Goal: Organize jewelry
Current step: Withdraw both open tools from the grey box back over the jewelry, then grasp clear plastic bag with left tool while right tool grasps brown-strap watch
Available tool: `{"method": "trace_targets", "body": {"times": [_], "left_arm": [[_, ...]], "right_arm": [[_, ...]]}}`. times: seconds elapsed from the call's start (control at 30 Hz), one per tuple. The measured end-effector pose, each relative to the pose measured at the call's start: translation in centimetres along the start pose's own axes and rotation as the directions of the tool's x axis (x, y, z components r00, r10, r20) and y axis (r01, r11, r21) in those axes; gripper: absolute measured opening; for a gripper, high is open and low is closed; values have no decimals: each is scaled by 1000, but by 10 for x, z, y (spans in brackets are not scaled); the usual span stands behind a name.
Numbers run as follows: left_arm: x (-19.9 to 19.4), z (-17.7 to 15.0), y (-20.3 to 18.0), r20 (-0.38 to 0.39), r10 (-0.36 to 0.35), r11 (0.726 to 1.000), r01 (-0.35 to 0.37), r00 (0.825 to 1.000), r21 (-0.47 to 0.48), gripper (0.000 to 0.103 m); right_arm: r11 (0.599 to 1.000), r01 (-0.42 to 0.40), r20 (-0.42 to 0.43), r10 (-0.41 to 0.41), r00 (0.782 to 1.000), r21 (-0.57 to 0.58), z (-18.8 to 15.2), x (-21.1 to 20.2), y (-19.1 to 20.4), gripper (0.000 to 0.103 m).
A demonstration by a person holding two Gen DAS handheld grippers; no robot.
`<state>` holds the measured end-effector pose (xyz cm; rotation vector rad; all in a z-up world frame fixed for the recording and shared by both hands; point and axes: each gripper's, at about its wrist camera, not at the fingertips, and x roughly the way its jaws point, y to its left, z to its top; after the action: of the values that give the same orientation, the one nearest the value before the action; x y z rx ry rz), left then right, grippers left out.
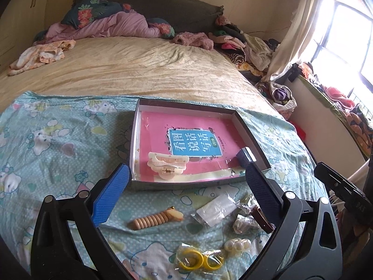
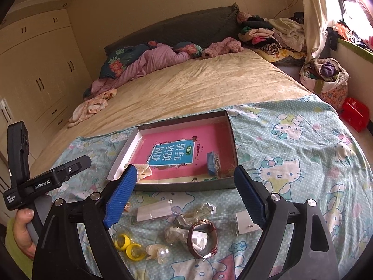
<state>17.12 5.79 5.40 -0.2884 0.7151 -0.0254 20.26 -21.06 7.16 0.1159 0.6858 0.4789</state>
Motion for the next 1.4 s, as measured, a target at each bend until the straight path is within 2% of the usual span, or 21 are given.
{"method": "trace_targets", "body": {"times": [0.37,0.83,1.13,1.4], "left_arm": [[-12,-25,-9,-31,-15,999,16,999,45,93],[-10,-63,-24,-112,-23,992,37,993,125,93],[-5,-82,-33,-149,-8,983,35,989,182,93],[3,-95,-38,-184,-9,980,45,983,195,93]], "right_arm": [[1000,5,-5,-5,1000,-6,-19,-20,1,84],[999,23,-42,-24,999,-33,-47,-27,5,84],[999,25,-87,-29,996,-46,-66,-23,5,84],[996,49,-132,-59,989,-77,-86,-16,4,84]]}}
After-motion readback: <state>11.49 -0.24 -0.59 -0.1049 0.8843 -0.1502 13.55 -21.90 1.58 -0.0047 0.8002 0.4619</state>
